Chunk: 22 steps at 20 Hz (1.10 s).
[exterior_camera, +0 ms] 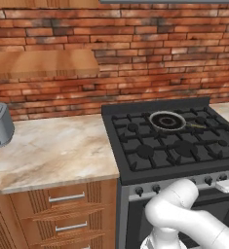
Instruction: Turn on the rear center burner of the stove.
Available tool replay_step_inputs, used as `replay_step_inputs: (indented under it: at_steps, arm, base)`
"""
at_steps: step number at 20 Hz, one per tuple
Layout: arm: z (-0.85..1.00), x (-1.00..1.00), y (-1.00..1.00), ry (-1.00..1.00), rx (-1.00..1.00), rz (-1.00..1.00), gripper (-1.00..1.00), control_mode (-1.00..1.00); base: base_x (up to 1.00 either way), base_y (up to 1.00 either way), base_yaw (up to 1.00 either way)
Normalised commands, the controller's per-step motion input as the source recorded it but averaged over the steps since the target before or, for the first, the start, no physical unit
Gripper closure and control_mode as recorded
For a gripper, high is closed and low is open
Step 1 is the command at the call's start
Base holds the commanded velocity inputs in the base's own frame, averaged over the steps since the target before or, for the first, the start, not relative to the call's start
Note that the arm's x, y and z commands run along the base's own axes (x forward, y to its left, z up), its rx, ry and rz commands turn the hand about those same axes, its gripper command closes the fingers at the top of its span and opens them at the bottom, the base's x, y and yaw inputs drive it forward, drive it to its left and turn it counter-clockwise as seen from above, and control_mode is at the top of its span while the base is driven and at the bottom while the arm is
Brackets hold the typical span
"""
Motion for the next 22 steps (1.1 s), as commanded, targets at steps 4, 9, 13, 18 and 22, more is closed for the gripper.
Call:
replay_step_inputs:
  at_steps: [4, 9, 13, 18, 22]
  arm:
    - [-0.15, 0.05, -0.12, 0.0, 0.02, 0.0, -1.0, -1.0]
    - [-0.11, 0.04, -0.01, 0.0, 0.01, 0.0, 1.0, -1.0]
    - [0.0, 0.0, 0.0, 0.0, 0.0, 0.0, 1.0, -1.0]
    - [0.0, 0.0, 0.0, 0.0, 0.0, 0.0, 1.0, -1.0]
    - [0.0, 0.0, 0.0, 0.0, -0.01, 0.05, 1.0, -1.0]
  base:
    - [0.0, 0.0, 0.0]
    - [0.0, 0.0, 0.0]
    - [0.0, 0.0, 0.0]
    - [0.0, 0.0, 0.0]
    - [0.0, 0.0, 0.0]
